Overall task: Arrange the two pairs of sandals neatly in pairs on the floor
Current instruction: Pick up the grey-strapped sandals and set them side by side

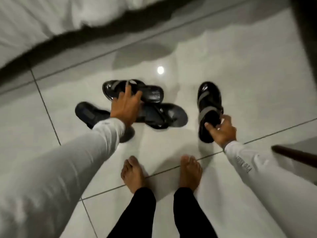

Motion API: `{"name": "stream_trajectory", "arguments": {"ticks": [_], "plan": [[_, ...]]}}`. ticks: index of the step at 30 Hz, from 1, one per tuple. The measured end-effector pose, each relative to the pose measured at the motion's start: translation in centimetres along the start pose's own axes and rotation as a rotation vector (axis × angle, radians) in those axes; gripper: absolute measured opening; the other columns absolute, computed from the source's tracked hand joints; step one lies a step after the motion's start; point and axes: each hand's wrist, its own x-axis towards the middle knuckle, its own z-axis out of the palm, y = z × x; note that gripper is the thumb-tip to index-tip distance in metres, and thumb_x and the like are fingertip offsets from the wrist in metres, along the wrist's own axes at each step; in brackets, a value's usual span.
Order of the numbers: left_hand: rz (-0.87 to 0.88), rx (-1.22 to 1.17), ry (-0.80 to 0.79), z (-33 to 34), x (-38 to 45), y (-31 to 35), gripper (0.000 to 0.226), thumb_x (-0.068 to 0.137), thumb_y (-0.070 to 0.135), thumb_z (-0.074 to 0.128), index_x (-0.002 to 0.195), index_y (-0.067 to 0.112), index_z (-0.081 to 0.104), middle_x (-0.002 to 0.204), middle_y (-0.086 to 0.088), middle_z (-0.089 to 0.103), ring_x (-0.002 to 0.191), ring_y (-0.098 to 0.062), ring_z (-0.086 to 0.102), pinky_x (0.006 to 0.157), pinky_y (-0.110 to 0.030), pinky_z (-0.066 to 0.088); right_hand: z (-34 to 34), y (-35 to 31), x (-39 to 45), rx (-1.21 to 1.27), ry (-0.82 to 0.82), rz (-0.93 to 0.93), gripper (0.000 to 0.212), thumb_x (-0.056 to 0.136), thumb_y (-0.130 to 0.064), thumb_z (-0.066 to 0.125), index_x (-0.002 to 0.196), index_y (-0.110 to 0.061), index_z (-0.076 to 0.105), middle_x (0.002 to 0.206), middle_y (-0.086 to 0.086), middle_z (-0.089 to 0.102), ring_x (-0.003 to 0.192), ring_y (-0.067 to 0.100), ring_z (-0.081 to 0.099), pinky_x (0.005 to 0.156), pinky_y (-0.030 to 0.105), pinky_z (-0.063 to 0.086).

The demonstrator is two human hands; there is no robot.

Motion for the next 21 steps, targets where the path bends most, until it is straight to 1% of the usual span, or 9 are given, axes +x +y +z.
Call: {"name": "stream_trajectory", "arguments": {"ticks": [2,5,8,10,12,14,16,17,21], "plan": [[-0.135,-0.108,0.016,2.4,3.5,-0.7,0.058,0.097,0.037,0.054,0.148,0.016,0.037,0.151,-0.026,0.033,0.117,-0.052,0.056,0.092,-0.06,0.05,1.7,0.5,3.3,0.145,0.139,0.081,0.07,0.076,-0.048,0.08,0.131,-0.017,0.049,0.122,0.018,0.069,0.116,0.037,0.066,0.101,0.036,0.049],[-0.333,-0.284,0.018,3.8,7.9,-2.0,0.074,0.094,0.049,0.057,0.15,0.011,0.027,0.148,-0.027,0.039,0.124,-0.055,0.053,0.098,-0.062,0.045,3.3,-0.5,6.9,0.325,0.194,0.143,0.069,0.073,-0.045,0.082,0.127,-0.015,0.052,0.122,0.013,0.069,0.104,0.036,0.073,0.103,0.041,0.056],[-0.345,-0.319,0.0,3.6,10.2,-2.4,0.073,0.094,0.031,0.059,0.151,0.008,0.021,0.136,-0.028,0.054,0.121,-0.051,0.056,0.097,-0.059,0.047,3.9,-2.2,8.4,0.425,0.251,0.136,0.051,0.081,-0.027,0.078,0.126,-0.013,0.056,0.116,0.01,0.069,0.081,0.029,0.078,0.093,0.036,0.061],[-0.343,-0.329,0.028,2.8,10.8,-2.4,0.064,0.091,0.017,0.058,0.146,0.009,0.027,0.128,-0.027,0.06,0.117,-0.049,0.058,0.094,-0.056,0.048,3.9,-3.4,9.2,0.4,0.277,0.131,0.04,0.083,-0.015,0.072,0.122,-0.017,0.063,0.118,0.015,0.07,0.059,0.017,0.072,0.069,0.018,0.061],[-0.327,-0.392,0.074,1.8,10.2,-2.4,0.056,0.088,0.009,0.054,0.14,0.011,0.033,0.124,-0.025,0.061,0.112,-0.049,0.059,0.092,-0.055,0.048,3.6,-4.9,8.9,0.364,0.294,0.114,0.038,0.082,-0.008,0.066,0.117,-0.02,0.068,0.122,0.015,0.069,0.053,0.011,0.067,0.046,0.007,0.05],[-0.311,-0.48,0.138,0.4,9.1,-2.8,0.049,0.087,0.004,0.052,0.133,0.011,0.038,0.124,-0.022,0.06,0.108,-0.048,0.06,0.09,-0.053,0.048,3.0,-6.7,8.0,0.352,0.301,0.083,0.04,0.079,-0.007,0.063,0.115,-0.022,0.07,0.122,0.016,0.068,0.072,0.02,0.074,0.058,0.013,0.059],[-0.291,-0.569,0.192,-1.3,8.0,-3.2,0.046,0.087,0.003,0.054,0.13,0.008,0.04,0.124,-0.019,0.06,0.107,-0.045,0.06,0.089,-0.05,0.049,2.3,-8.5,6.7,0.347,0.295,0.063,0.041,0.077,-0.008,0.06,0.113,-0.023,0.07,0.118,0.02,0.069,0.104,0.036,0.07,0.088,0.035,0.063],[-0.274,-0.612,0.205,-2.1,7.4,-3.2,0.045,0.086,0.003,0.056,0.128,0.008,0.042,0.122,-0.017,0.062,0.105,-0.043,0.061,0.088,-0.049,0.05,1.8,-9.2,6.2,0.349,0.294,0.063,0.041,0.077,-0.008,0.059,0.113,-0.023,0.071,0.117,0.021,0.07,0.112,0.039,0.067,0.094,0.041,0.06],[-0.2,-0.717,0.218,-5.1,5.3,-1.6,0.038,0.087,0.007,0.063,0.122,0.013,0.048,0.113,-0.007,0.067,0.098,-0.033,0.066,0.085,-0.047,0.056,-0.5,-10.7,4.0,0.35,0.278,0.046,0.031,0.082,-0.015,0.061,0.109,-0.022,0.076,0.111,0.021,0.072,0.122,0.038,0.061,0.104,0.04,0.054]]}}
